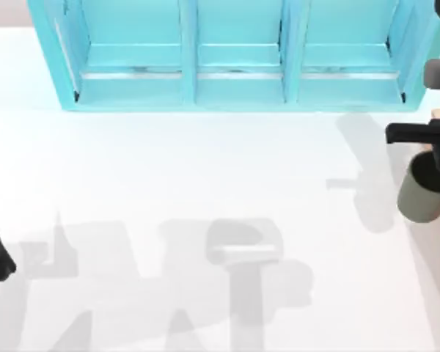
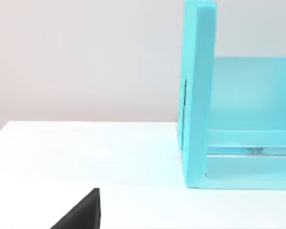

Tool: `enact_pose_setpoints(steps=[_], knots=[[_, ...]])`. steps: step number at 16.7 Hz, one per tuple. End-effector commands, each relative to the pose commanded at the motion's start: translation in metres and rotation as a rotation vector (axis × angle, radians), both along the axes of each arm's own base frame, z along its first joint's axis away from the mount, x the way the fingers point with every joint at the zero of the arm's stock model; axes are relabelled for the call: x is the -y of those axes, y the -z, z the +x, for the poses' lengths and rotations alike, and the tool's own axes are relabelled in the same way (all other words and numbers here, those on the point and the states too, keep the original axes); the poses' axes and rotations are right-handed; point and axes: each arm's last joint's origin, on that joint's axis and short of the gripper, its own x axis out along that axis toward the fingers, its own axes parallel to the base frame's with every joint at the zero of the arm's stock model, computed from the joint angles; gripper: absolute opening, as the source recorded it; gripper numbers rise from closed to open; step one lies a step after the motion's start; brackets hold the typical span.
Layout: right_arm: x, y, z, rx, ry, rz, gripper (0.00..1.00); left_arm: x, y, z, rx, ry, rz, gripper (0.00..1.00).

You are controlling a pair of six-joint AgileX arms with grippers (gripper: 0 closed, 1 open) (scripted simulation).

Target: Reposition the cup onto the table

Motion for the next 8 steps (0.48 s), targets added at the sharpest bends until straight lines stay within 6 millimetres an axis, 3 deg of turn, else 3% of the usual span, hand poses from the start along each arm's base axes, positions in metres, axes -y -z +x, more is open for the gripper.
enact_pose_setpoints(steps=[4,8], knots=[[-0.104,0.003,0.008,-0.003,-0.022,-0.003,0.00,0.000,0.000,0.000,0.000,0.000,0.000,1.00],[-0.200,0.014,-0.017,0.001,-0.048,-0.003,0.00,0.000,0.000,0.000,0.000,0.000,0.000,1.00]])
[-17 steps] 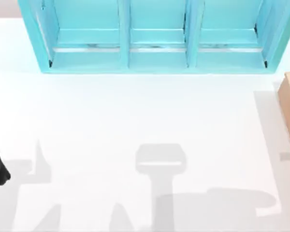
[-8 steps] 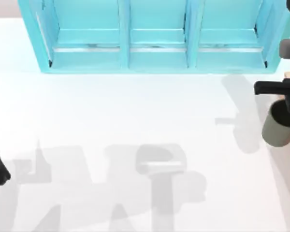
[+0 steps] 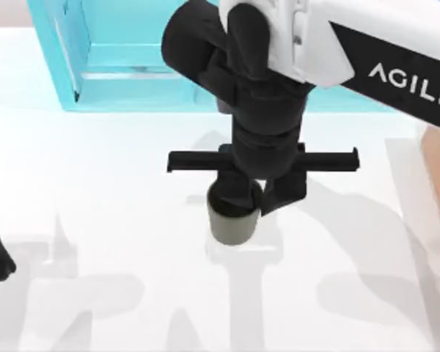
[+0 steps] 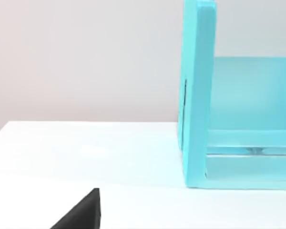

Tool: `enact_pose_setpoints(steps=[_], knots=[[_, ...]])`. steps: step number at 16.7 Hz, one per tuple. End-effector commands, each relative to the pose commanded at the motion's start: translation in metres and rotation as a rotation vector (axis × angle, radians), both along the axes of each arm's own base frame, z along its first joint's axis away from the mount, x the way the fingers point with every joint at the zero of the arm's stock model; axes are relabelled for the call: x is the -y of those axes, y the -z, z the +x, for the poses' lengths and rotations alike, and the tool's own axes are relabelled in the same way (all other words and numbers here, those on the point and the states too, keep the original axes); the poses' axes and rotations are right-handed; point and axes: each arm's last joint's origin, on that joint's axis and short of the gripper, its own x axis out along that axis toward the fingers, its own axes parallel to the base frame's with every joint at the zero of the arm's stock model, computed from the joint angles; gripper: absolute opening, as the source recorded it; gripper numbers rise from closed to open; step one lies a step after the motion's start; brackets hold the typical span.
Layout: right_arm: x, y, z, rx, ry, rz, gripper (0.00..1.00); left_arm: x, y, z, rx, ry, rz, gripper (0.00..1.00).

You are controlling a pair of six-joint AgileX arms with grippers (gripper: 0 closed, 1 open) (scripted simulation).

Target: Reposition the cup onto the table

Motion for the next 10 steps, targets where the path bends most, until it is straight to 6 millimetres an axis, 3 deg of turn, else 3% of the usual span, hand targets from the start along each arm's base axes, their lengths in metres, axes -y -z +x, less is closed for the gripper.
enact_pose_setpoints(steps=[2,4,10], knots=[[-0.034,0.007,-0.017,0.003,-0.011,-0.002,0.00,0.000,0.000,0.000,0.000,0.000,0.000,1.00],[-0.054,0.012,-0.028,0.004,-0.017,-0.005,0.00,0.000,0.000,0.000,0.000,0.000,0.000,1.00],[-0.058,0.015,-0.030,0.003,-0.014,-0.004,0.00,0.000,0.000,0.000,0.000,0.000,0.000,1.00]])
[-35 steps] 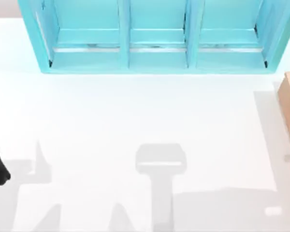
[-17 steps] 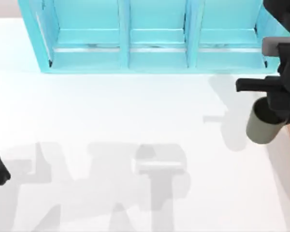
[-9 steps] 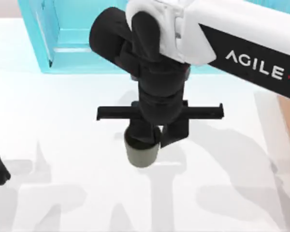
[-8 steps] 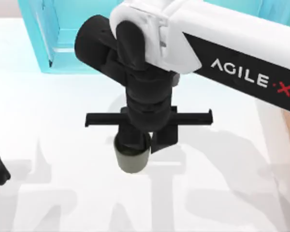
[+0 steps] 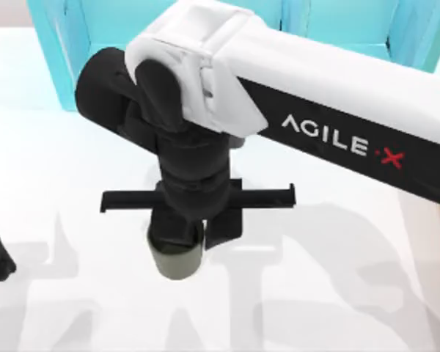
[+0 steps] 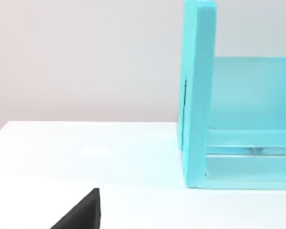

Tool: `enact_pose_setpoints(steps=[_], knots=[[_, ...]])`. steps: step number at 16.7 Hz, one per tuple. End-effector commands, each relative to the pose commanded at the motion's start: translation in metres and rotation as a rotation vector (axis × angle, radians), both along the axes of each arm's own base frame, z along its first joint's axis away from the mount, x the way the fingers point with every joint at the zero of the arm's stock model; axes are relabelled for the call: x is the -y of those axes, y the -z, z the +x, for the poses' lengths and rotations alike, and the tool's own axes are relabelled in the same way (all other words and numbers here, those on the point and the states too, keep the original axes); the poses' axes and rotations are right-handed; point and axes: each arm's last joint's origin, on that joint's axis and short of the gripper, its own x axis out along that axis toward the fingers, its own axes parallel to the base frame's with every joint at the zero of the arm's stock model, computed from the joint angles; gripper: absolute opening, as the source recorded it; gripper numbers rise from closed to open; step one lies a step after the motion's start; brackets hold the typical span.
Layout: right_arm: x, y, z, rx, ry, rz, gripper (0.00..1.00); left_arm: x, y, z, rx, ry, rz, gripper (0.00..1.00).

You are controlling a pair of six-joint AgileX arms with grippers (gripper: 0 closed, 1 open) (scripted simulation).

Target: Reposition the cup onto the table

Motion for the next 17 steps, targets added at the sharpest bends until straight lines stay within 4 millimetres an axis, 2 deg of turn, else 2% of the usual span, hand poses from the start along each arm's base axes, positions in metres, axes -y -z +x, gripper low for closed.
enact_pose_setpoints(steps=[2,9,13,17], knots=[[-0.001,0.009,0.000,-0.001,-0.001,-0.003,0.00,0.000,0.000,0.000,0.000,0.000,0.000,1.00],[-0.008,0.062,0.000,0.003,-0.004,0.000,0.00,0.000,0.000,0.000,0.000,0.000,0.000,1.00],[-0.009,0.064,-0.001,0.002,-0.004,-0.002,0.00,0.000,0.000,0.000,0.000,0.000,0.000,1.00],[-0.009,0.064,-0.001,0.002,-0.004,-0.002,0.30,0.000,0.000,0.000,0.000,0.000,0.000,1.00]])
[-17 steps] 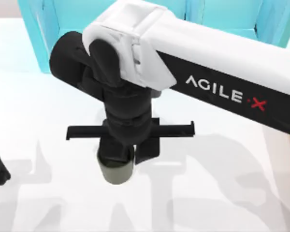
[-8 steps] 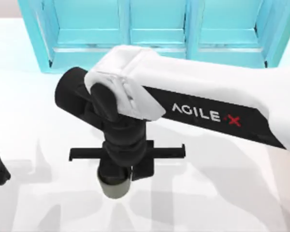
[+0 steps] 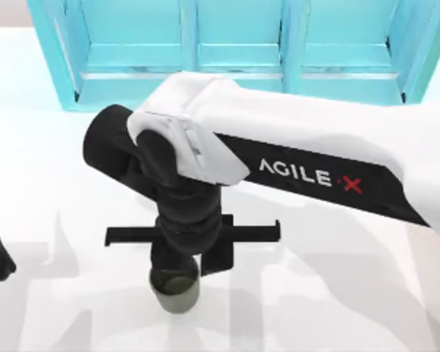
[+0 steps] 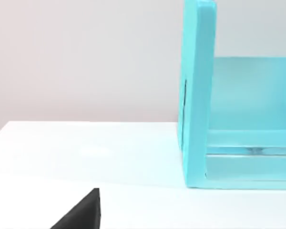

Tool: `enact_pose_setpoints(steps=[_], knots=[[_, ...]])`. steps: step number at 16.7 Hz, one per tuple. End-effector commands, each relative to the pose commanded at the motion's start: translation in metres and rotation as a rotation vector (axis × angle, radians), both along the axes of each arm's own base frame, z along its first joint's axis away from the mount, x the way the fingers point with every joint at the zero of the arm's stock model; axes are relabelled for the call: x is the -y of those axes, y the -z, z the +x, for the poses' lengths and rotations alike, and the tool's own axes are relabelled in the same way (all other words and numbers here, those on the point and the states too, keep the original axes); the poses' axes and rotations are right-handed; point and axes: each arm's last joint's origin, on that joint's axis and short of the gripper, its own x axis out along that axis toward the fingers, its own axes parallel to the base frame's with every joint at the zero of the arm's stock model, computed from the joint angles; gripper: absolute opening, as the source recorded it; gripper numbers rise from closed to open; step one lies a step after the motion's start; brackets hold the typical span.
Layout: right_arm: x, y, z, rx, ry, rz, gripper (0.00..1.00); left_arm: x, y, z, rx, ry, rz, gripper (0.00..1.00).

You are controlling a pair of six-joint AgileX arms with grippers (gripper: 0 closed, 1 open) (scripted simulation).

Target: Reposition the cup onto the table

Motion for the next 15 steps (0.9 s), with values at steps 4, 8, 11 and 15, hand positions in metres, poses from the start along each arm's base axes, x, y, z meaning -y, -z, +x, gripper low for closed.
enact_pose_setpoints(steps=[4,8,11,15], knots=[[0.0000,0.0000,0.0000,0.000,0.000,0.000,0.60,0.0000,0.0000,0.0000,0.000,0.000,0.000,1.00],[0.0000,0.0000,0.0000,0.000,0.000,0.000,0.90,0.0000,0.0000,0.0000,0.000,0.000,0.000,1.00],[0.0000,0.0000,0.0000,0.000,0.000,0.000,1.00,0.0000,0.0000,0.0000,0.000,0.000,0.000,1.00],[0.0000,0.0000,0.0000,0.000,0.000,0.000,1.00,0.0000,0.0000,0.0000,0.000,0.000,0.000,1.00]])
